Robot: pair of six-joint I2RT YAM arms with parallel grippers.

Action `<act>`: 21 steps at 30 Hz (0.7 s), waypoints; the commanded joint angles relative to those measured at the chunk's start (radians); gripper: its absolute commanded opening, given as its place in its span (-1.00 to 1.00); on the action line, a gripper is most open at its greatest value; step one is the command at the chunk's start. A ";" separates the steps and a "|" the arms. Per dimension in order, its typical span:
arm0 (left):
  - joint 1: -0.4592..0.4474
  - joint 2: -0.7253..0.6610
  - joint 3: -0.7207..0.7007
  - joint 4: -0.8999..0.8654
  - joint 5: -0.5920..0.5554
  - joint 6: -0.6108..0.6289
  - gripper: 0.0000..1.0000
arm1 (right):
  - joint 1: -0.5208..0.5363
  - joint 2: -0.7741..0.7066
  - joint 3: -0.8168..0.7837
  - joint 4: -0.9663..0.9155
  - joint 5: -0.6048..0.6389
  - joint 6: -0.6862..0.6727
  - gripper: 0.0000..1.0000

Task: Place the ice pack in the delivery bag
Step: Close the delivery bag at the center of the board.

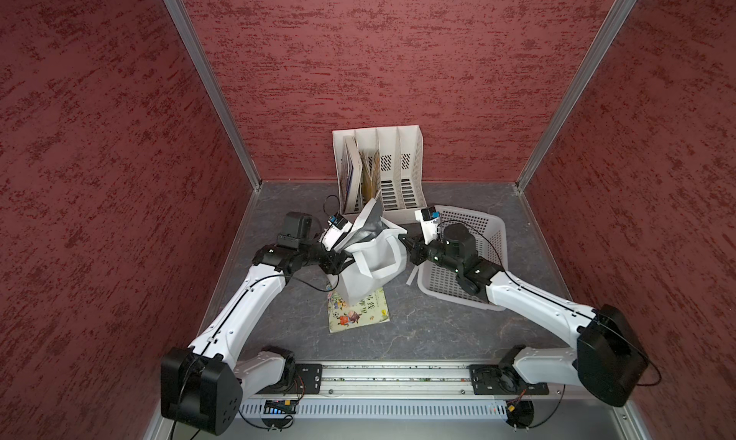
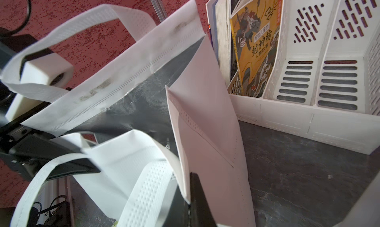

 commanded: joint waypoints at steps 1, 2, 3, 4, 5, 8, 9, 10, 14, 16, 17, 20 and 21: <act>0.028 -0.015 -0.017 0.063 0.129 -0.025 -0.22 | 0.000 -0.026 -0.016 0.007 -0.008 -0.003 -1.00; 0.033 -0.011 -0.020 0.064 0.147 -0.022 -0.44 | 0.000 -0.027 -0.017 0.006 -0.021 -0.004 -1.00; 0.036 -0.009 -0.020 0.064 0.159 -0.019 -0.64 | 0.000 -0.029 -0.017 0.001 -0.031 -0.006 -1.00; 0.041 -0.006 -0.018 0.058 0.173 -0.008 -0.76 | 0.001 -0.034 -0.017 -0.007 -0.040 -0.012 -1.00; 0.047 -0.005 -0.015 0.051 0.191 0.002 -0.85 | 0.000 -0.041 -0.018 -0.020 -0.044 -0.021 -1.00; 0.079 -0.011 0.016 -0.009 0.249 0.079 -0.97 | 0.000 -0.091 -0.030 -0.081 -0.057 -0.064 -1.00; 0.089 -0.012 0.034 -0.042 0.267 0.116 -0.99 | 0.001 -0.123 -0.038 -0.097 -0.054 -0.082 -1.00; 0.099 -0.013 0.055 -0.088 0.282 0.160 -0.99 | 0.000 -0.151 -0.042 -0.119 -0.057 -0.096 -1.00; 0.112 0.009 0.139 -0.287 0.335 0.365 -0.96 | 0.000 -0.246 -0.039 -0.244 -0.115 -0.178 -0.90; 0.110 0.040 0.174 -0.436 0.405 0.539 -0.92 | 0.001 -0.252 -0.031 -0.293 -0.121 -0.222 -0.63; 0.107 0.062 0.186 -0.497 0.439 0.642 -0.91 | 0.000 -0.247 -0.031 -0.307 -0.112 -0.240 -0.36; 0.090 0.113 0.200 -0.510 0.467 0.659 -0.93 | 0.000 -0.210 -0.023 -0.304 -0.098 -0.297 0.51; 0.085 0.131 0.209 -0.522 0.472 0.672 -0.93 | 0.000 -0.192 -0.017 -0.304 -0.089 -0.316 0.73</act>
